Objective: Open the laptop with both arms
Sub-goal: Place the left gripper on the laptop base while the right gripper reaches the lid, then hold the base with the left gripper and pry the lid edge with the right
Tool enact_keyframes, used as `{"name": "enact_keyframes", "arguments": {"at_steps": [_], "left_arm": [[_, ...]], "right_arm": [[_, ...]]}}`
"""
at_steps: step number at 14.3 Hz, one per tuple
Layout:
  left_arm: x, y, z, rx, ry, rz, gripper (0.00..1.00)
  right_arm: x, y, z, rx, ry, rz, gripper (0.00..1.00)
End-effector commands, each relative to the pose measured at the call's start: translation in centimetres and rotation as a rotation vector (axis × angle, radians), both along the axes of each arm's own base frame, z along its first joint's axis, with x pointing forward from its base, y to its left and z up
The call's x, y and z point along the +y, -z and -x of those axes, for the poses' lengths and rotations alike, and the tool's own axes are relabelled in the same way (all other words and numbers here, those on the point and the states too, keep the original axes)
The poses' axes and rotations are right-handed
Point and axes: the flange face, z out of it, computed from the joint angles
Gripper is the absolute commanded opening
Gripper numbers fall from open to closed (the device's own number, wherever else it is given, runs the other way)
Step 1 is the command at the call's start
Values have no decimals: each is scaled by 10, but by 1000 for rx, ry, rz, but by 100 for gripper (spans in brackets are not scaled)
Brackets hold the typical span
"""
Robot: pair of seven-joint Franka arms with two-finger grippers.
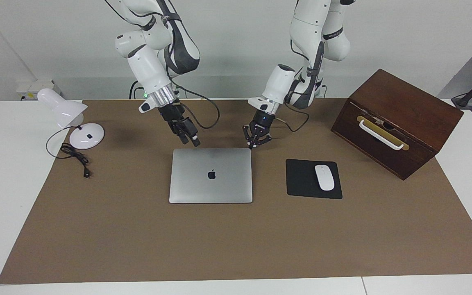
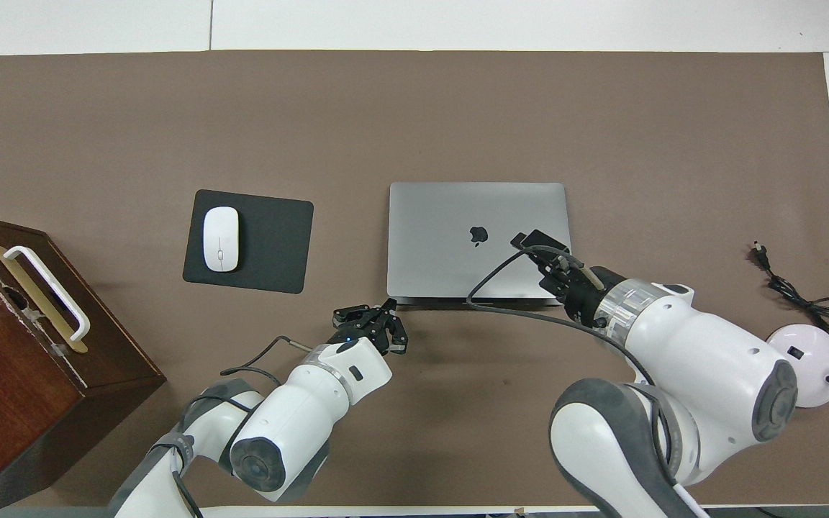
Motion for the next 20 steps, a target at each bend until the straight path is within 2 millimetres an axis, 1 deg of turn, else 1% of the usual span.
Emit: {"name": "enact_keyframes", "arguments": {"at_steps": [1,4,7,8,9,11,13,20], "left_arm": [[-9,6,-7,-14,-3,6,0],[-16,12,-13,-14,-1,5,0],[-17,15,-14,-12,-2,3,0],[-17,20,-14,-5,-1,-4,0],[-19,18,-16,-11,-1,1,0],[-20,22,-16,-6,1,-5,0],[-19,27,-17,-3,4,-13,0],[-20,27,-21,-8,4,-14,0]], "right_arm": [[14,-2,17,15,40,-41,99],[16,4,17,28,42,-39,99],[25,16,22,46,23,-25,99],[26,20,22,52,21,-20,99],[26,24,21,61,19,-15,99],[36,40,25,89,-3,3,99],[37,49,25,103,-3,12,99],[37,64,24,121,-14,35,99]]}}
